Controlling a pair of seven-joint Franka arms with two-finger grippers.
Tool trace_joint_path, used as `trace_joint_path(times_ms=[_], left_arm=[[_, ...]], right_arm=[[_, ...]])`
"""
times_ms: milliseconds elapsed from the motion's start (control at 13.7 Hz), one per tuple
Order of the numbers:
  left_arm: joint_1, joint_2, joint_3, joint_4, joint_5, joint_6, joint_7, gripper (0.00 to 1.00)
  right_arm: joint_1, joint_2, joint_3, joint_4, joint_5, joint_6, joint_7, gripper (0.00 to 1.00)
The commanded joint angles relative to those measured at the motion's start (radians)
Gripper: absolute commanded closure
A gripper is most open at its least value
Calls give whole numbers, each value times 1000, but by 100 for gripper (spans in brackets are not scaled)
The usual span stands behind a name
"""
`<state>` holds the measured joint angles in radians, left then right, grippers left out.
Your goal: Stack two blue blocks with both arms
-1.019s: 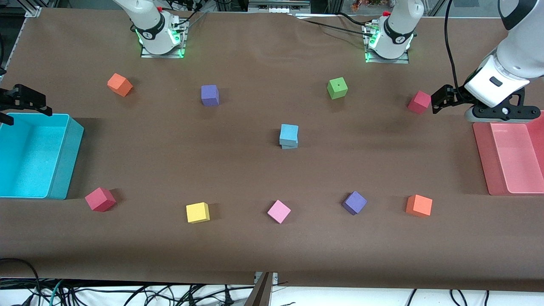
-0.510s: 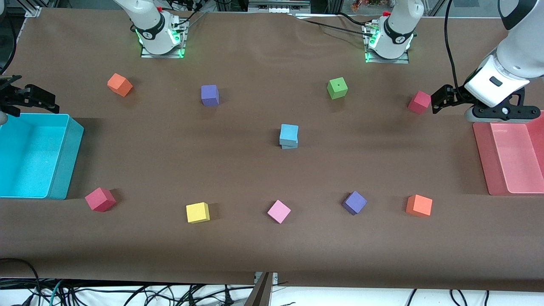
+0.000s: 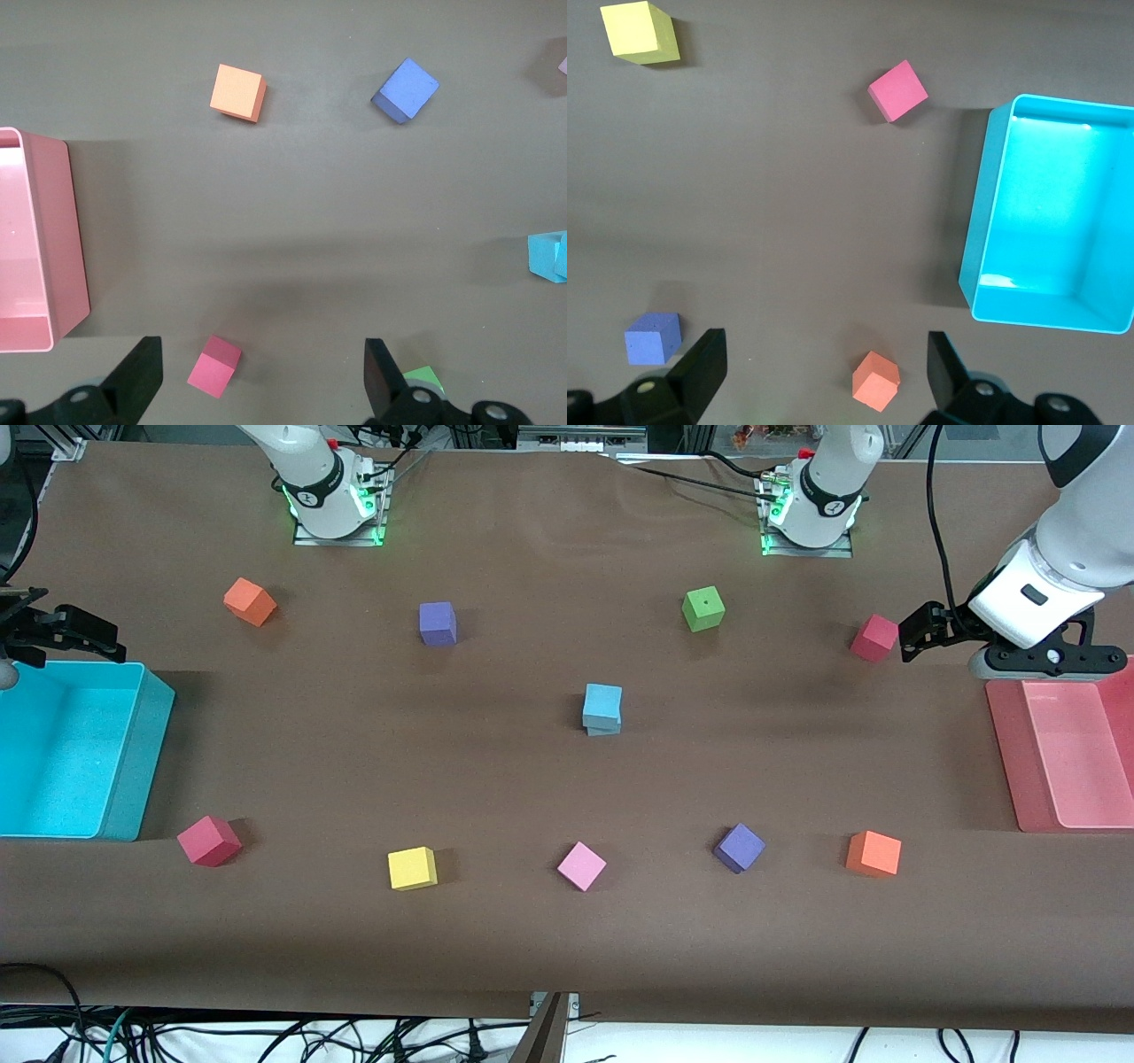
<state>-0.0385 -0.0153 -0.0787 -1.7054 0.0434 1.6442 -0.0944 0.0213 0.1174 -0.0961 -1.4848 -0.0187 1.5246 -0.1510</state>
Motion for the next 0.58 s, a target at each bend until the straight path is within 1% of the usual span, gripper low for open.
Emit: trace_joint_path(times_ms=[0, 510], left_arm=[[-9, 12, 10, 30, -13, -21, -5, 0], [-9, 14, 10, 30, -13, -21, 1, 0]], right_arm=[[-23, -10, 15, -8, -7, -11, 69, 0], [-23, -10, 15, -8, -4, -15, 94, 0]])
